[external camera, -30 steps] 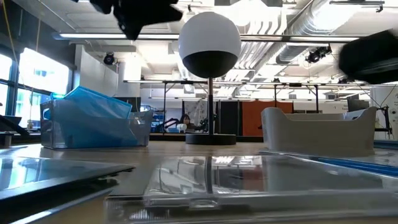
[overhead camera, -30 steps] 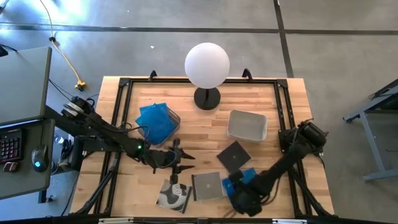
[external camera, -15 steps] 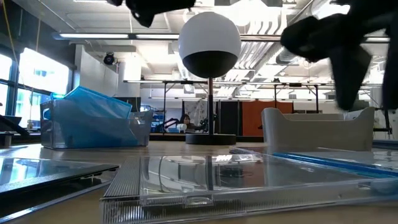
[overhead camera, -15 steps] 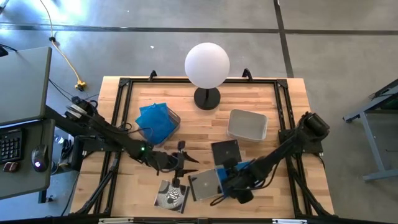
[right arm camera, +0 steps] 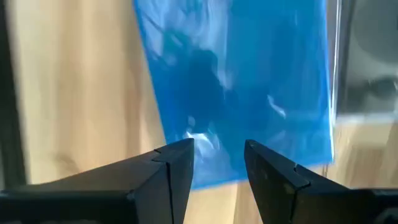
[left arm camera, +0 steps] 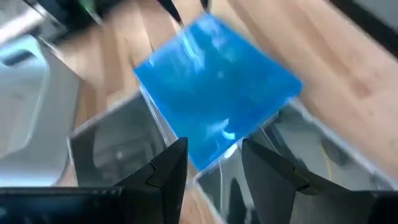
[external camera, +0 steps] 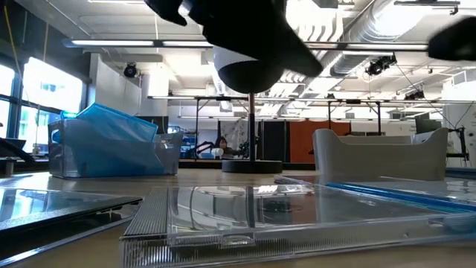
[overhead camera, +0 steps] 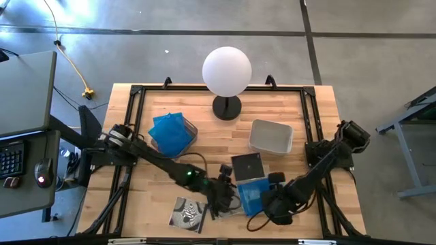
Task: Pick & place jewel cases by type
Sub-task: Put the blue cd case into the black bin
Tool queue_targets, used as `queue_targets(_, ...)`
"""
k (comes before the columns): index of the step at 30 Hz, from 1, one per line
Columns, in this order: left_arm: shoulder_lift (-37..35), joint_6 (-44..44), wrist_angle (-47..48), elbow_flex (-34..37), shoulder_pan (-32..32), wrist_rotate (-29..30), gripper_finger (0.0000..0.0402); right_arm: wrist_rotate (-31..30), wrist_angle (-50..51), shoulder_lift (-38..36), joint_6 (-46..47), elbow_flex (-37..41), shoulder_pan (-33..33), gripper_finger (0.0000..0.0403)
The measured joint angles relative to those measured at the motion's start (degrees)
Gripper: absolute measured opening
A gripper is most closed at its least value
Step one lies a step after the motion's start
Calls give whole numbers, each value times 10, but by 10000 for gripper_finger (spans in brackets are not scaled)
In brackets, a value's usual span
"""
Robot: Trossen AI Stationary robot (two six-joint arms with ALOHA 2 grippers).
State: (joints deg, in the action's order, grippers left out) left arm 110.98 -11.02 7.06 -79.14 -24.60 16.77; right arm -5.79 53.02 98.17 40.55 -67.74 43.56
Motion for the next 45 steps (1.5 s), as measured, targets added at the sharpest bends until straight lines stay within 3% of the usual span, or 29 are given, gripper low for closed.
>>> queue_targets(7,74,-52,87,-116,18,-46,147,50,-16,-3,60,91,43,138)
queue_targets(15,119,-48,120,-151,29,-71,147,51,-28,-24,81,144,66,138)
queue_targets(20,123,-19,117,-150,40,-84,147,-14,-14,-44,49,122,70,138)
queue_targets(25,126,-20,114,-149,40,-83,147,-119,-115,-68,-36,123,63,138)
queue_targets(31,125,-25,104,-149,40,-83,147,-64,-224,-65,-69,177,27,138)
queue_targets(40,127,-78,79,-149,44,-70,148,-32,-193,-71,-18,223,11,138)
queue_targets(45,142,-114,27,-148,53,-72,181,-31,-185,-70,-40,214,12,138)
